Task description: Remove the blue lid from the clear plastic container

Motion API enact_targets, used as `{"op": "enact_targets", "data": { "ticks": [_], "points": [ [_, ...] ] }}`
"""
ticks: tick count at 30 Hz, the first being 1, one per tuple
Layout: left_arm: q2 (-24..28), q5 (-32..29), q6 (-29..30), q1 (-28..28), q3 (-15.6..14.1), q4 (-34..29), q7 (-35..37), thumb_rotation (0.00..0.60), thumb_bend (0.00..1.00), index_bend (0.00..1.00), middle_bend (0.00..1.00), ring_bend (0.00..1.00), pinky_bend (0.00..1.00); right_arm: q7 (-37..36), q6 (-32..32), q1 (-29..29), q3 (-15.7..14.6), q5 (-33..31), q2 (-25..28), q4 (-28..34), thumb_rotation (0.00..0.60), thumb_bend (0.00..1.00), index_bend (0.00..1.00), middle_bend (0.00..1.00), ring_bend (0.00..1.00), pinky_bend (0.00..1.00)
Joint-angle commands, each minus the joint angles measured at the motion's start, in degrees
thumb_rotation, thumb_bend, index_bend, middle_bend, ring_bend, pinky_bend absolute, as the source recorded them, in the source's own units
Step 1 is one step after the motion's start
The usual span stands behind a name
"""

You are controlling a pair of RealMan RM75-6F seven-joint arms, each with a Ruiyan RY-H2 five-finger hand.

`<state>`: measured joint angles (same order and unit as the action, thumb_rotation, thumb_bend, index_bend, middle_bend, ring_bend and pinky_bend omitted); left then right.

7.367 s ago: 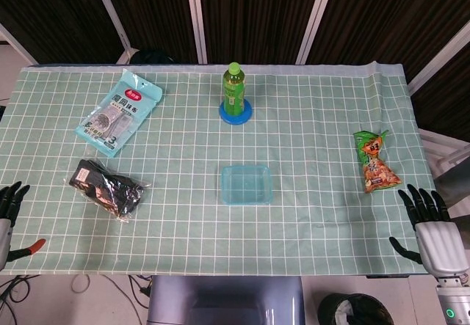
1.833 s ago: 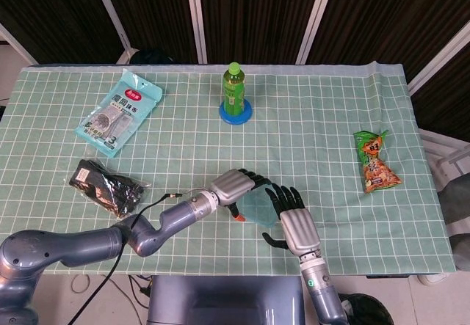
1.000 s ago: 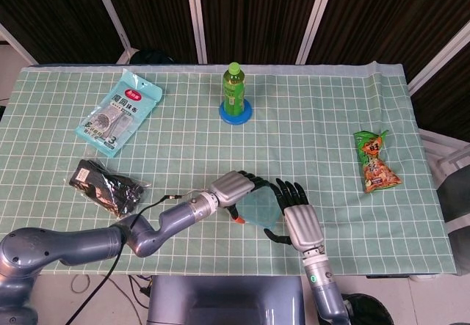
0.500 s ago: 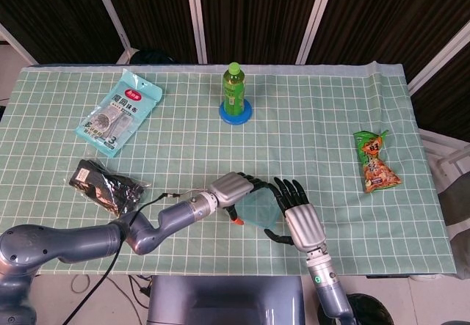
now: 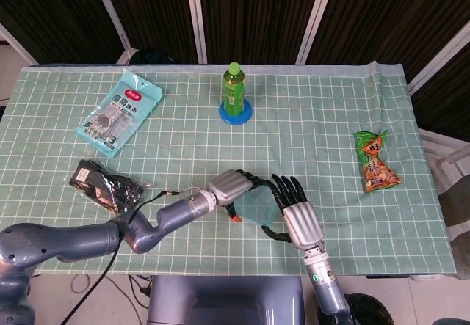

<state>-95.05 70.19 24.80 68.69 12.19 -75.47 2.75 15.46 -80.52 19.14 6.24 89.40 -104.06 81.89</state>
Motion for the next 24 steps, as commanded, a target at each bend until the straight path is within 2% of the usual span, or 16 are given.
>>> {"op": "enact_targets", "data": {
  "ticks": [1, 6, 18, 24],
  "points": [
    [0.2, -0.7, 0.2, -0.1, 0.3, -0.5, 0.7, 0.600, 0.13, 0.29, 0.28, 0.28, 0.40, -0.1, -0.1, -0.1, -0.3, 0.1, 0.2, -0.6, 0.600, 0.33, 0.00, 0.00, 0.00, 0.00],
    [0.6, -1.3, -0.3, 0.1, 0.4, -1.3, 1.7, 0.600, 0.13, 0.28, 0.27, 0.27, 0.40, -1.8, -0.7, -0.3, -0.4, 0.3, -0.3, -1.6, 0.600, 0.33, 0.00, 0.00, 0.00, 0.00],
    [1.4, -1.7, 0.1, 0.6, -0.9, -1.2, 0.4, 0.600, 0.13, 0.28, 0.27, 0.27, 0.40, -3.8, -1.5, 0.7, 1.8, -0.4, -3.3, -3.4, 0.600, 0.33, 0.00, 0.00, 0.00, 0.00],
    [1.4, -2.3, 0.0, 1.0, -0.9, -1.5, 0.6, 0.600, 0.08, 0.21, 0.22, 0.22, 0.35, -3.5, -1.0, 0.9, 1.6, -0.9, -3.9, -4.6, 0.600, 0.33, 0.00, 0.00, 0.00, 0.00]
  ]
}}
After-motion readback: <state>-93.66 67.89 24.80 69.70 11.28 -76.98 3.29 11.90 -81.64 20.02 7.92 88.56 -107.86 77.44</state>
